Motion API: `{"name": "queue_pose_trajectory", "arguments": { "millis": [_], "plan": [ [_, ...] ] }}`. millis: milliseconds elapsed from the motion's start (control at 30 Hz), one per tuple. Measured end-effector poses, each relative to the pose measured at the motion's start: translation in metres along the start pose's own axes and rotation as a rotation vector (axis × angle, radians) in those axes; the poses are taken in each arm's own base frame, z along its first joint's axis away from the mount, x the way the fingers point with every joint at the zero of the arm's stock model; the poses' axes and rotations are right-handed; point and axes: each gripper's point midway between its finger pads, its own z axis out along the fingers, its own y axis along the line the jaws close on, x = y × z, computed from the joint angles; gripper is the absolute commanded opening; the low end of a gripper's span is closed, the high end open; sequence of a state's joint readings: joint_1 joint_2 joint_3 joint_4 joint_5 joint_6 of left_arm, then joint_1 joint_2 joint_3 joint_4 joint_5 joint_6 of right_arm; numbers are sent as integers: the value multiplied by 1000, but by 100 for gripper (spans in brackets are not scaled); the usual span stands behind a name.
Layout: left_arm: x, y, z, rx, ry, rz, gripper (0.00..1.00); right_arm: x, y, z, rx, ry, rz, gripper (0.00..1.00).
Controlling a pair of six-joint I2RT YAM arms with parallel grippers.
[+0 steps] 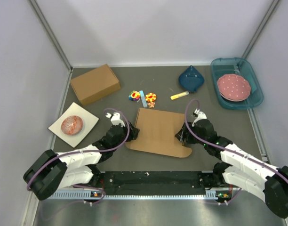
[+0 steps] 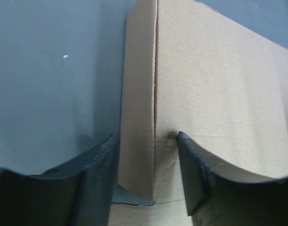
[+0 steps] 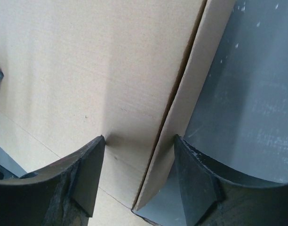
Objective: Fold the paper box
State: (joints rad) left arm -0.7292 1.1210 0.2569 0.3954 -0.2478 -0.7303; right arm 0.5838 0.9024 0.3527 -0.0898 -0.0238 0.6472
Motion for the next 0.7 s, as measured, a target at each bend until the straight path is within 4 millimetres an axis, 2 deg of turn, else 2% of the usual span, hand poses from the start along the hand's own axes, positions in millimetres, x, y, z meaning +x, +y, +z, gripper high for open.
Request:
{"name": "queue_pose_trajectory", "arguments": {
  "millis": [67,100,200,433,700],
  "plan": [
    [1,-5,0,30,4,-8,38,7,-3,0,0,16,3,49],
    [2,-9,-1,51,5,-10,27,8,-3,0,-3,17,7,46],
    [2,-9,0,66,-5,-15,17,7,-4,1,1,10,15,43],
    [2,-7,-1,86,-46,-50,13,-1,-8,10,20,-1,18,38],
    [-10,4,10,2,-107,-51,13,-39,-5,47,42,-16,9,38]
  ]
}}
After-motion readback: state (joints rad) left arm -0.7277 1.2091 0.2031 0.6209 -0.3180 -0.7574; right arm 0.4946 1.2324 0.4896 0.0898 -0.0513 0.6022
